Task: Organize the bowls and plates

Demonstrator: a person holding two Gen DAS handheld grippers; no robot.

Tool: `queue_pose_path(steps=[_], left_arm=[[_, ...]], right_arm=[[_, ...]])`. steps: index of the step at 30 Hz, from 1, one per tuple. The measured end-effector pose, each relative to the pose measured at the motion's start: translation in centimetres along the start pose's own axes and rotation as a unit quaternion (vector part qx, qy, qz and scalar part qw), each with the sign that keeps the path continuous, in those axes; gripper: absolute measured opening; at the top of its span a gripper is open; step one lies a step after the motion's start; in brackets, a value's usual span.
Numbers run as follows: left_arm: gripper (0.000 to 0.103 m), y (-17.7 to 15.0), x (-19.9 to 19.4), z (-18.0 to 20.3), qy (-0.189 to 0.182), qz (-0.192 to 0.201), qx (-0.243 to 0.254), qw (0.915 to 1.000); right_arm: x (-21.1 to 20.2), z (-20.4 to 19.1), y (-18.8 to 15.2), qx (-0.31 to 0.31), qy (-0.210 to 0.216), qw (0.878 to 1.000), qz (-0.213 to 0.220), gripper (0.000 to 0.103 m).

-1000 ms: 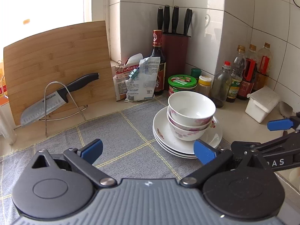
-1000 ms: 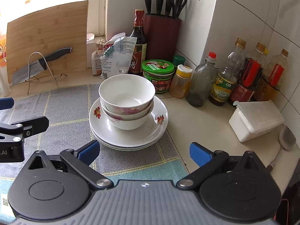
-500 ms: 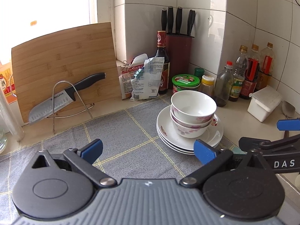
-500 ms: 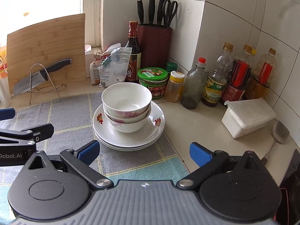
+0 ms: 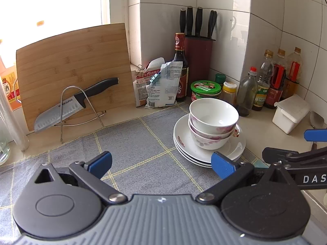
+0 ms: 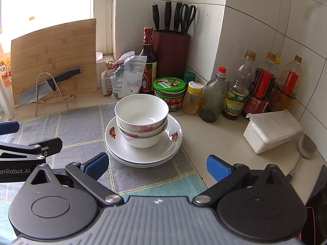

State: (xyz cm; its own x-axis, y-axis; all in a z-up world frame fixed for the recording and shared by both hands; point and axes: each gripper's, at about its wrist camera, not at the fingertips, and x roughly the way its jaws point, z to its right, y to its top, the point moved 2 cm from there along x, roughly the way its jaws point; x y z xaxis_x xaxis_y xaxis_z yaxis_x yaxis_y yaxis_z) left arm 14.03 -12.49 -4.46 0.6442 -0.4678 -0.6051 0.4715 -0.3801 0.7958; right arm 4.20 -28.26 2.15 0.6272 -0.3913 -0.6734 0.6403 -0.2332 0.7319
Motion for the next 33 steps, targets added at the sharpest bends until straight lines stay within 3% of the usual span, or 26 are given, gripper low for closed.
queue_pose_path(steps=[33], left_arm=[[0.102,0.23,0.48,0.21,0.005,-0.006,0.0,1.0]], right_arm=[[0.2,-0.03,0.3,-0.006,0.001,1.0,0.001,0.103]])
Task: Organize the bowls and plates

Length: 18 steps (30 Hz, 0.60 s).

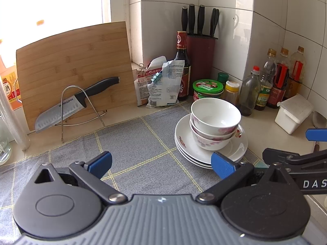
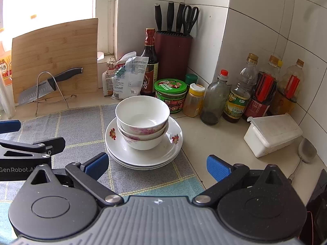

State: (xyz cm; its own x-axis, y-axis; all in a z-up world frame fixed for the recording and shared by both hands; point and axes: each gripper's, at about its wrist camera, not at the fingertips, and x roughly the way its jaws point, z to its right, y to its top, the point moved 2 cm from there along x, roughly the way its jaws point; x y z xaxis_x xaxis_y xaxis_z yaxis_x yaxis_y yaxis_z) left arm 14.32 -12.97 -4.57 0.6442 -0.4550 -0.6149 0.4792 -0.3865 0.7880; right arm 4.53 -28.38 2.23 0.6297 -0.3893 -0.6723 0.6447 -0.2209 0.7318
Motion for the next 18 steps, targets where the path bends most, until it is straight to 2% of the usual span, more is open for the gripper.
queue_pose_path(steps=[18], left_arm=[[0.102,0.14,-0.08,0.14,-0.001,-0.001,0.0,1.0]], right_arm=[[-0.07,0.12,0.09,-0.001,0.0,1.0,0.001,0.103]])
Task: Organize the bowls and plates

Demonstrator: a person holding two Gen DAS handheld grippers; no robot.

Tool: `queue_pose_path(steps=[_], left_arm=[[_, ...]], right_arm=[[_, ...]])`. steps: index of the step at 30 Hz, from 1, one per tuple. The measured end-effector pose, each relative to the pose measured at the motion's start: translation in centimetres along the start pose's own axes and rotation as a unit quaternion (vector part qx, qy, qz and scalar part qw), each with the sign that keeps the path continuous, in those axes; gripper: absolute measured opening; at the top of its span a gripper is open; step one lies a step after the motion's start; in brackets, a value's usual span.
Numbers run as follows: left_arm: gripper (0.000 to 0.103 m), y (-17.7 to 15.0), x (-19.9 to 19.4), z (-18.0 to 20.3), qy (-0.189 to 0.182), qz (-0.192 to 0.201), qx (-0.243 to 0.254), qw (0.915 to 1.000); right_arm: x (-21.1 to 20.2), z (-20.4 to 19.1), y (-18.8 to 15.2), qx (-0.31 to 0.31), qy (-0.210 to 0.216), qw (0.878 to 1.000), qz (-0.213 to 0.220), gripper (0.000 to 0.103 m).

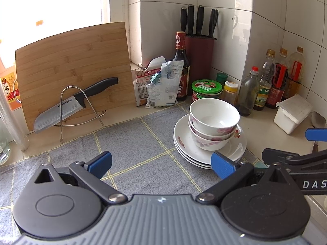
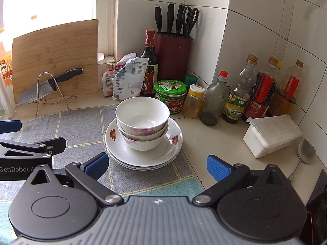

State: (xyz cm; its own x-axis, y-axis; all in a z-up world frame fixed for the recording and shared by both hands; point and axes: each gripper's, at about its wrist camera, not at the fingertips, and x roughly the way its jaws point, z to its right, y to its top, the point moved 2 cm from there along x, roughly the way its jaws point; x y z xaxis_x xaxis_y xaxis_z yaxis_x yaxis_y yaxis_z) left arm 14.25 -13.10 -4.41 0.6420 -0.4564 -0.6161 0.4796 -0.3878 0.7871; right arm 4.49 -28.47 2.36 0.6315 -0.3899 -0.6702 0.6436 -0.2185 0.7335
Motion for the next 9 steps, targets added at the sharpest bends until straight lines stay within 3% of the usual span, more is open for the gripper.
queue_pose_path(steps=[9], left_arm=[[0.102,0.06,0.08,-0.11,-0.005,-0.001,-0.001,1.0]], right_arm=[[-0.01,0.06,0.1,-0.001,-0.002,1.0,0.001,0.103]])
